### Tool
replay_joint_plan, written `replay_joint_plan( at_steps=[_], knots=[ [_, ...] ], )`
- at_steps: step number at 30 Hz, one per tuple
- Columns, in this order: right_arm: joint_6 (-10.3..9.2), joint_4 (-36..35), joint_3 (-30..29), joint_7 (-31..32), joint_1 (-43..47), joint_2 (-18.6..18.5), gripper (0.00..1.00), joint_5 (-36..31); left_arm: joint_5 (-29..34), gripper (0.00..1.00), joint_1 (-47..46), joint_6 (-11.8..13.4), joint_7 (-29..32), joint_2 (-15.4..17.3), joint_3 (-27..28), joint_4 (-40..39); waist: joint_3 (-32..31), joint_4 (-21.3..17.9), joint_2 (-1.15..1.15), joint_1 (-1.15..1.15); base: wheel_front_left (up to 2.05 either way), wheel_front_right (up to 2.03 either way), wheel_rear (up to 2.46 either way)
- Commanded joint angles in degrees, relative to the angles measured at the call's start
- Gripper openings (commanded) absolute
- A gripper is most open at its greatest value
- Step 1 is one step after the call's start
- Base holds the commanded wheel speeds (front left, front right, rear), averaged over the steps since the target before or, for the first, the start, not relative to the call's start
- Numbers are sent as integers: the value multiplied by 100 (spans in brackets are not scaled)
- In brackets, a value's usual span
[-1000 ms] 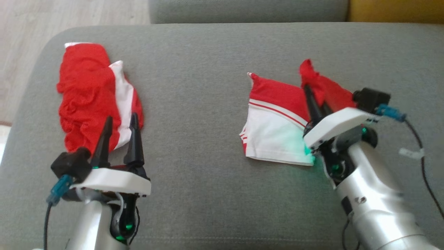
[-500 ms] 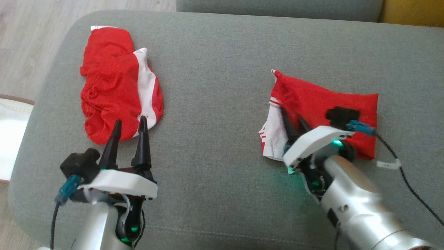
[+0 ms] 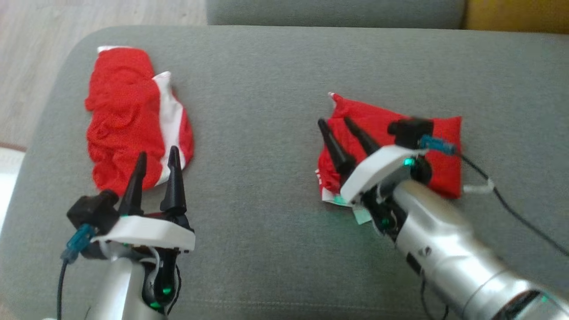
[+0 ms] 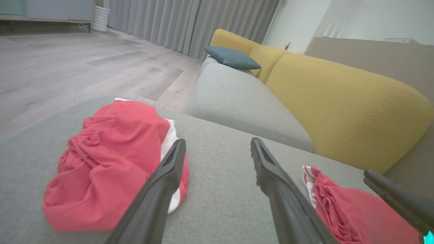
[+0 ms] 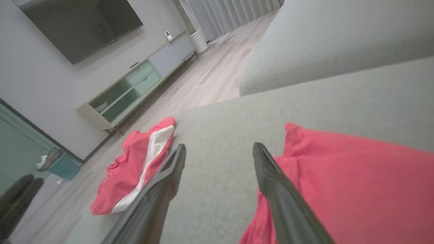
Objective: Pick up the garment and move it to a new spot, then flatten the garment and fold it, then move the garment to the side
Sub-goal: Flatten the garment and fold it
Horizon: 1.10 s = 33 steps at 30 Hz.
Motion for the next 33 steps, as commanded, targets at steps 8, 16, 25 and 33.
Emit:
replay_joint_plan(
  at_steps=[8, 16, 25, 33],
  knots=[
    [-4, -121, -1473, -118, -352, -153, 100, -2301, 10, 100, -167, 13, -30, 66, 297, -640, -49, -498, 0, 0, 0, 0, 0],
    [-4, -1827, -3547, -119, 1068, -439, 100, -4563, 28, 100, -186, -18, -30, 66, 199, -968, -54, -728, 0, 0, 0, 0, 0],
    [-4, -3050, -4747, -120, 2346, 17, 100, -5401, 207, 100, -101, -66, -30, 66, 80, -1028, -61, -856, 0, 0, 0, 0, 0],
    [-4, -3408, -4918, -120, 2802, 86, 100, -5196, 527, 100, -15, -148, -30, 66, -2, -1058, -36, -951, 0, 0, 0, 0, 0]
  ],
)
